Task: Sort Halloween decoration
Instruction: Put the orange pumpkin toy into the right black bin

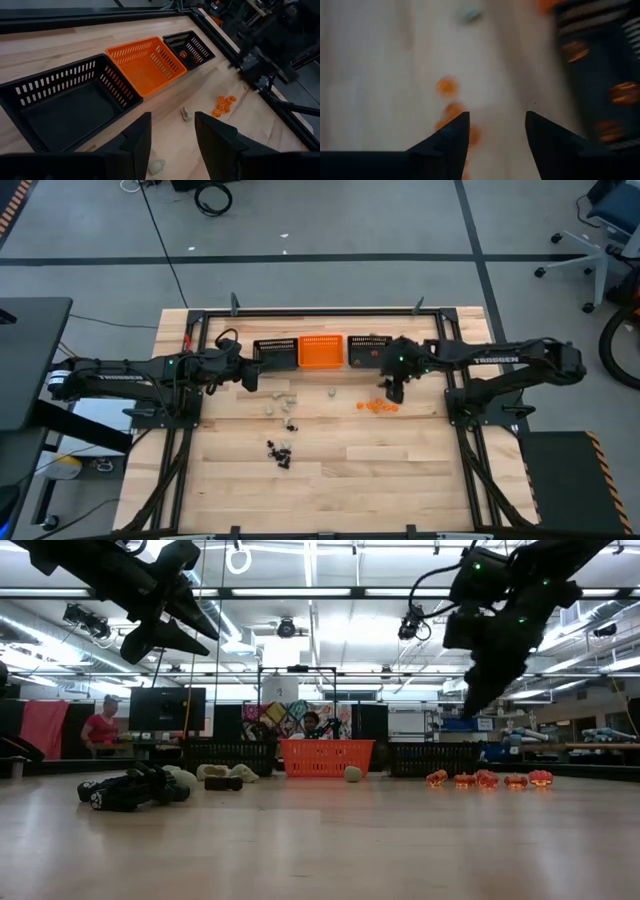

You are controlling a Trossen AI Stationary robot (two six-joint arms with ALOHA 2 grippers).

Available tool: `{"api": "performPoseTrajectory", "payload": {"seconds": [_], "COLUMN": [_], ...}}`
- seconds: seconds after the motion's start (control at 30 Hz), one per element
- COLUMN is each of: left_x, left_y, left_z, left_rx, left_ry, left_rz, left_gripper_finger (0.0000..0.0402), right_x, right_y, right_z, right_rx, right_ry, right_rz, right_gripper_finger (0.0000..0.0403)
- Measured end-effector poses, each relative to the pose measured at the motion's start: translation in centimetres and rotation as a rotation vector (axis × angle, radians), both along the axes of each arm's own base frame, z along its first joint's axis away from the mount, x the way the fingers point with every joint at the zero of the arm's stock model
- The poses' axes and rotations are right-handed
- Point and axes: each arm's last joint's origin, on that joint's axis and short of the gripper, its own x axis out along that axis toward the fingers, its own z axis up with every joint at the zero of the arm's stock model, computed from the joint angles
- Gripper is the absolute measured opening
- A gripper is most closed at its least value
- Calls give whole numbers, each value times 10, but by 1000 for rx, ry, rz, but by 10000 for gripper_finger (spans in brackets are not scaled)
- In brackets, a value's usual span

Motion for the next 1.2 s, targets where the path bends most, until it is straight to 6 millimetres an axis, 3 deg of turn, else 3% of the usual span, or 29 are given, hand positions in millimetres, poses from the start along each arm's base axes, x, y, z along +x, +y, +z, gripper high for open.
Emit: {"api": "performPoseTrajectory", "payload": {"seconds": [0.23,0.57,0.93,1.2], "left_x": [0,0,0,0], "left_y": [0,0,0,0], "left_z": [0,0,0,0], "left_rx": [1,1,1,1], "left_ry": [1,1,2,2], "left_rz": [0,0,1,1], "left_gripper_finger": [157,157,157,157], "right_x": [0,6,10,8], "right_y": [27,56,62,61], "right_z": [-18,-39,-65,-66], "right_rx": [55,-79,-74,-56], "right_ry": [185,332,450,427], "right_rz": [152,213,144,99], "right_gripper_finger": [192,191,187,143]}}
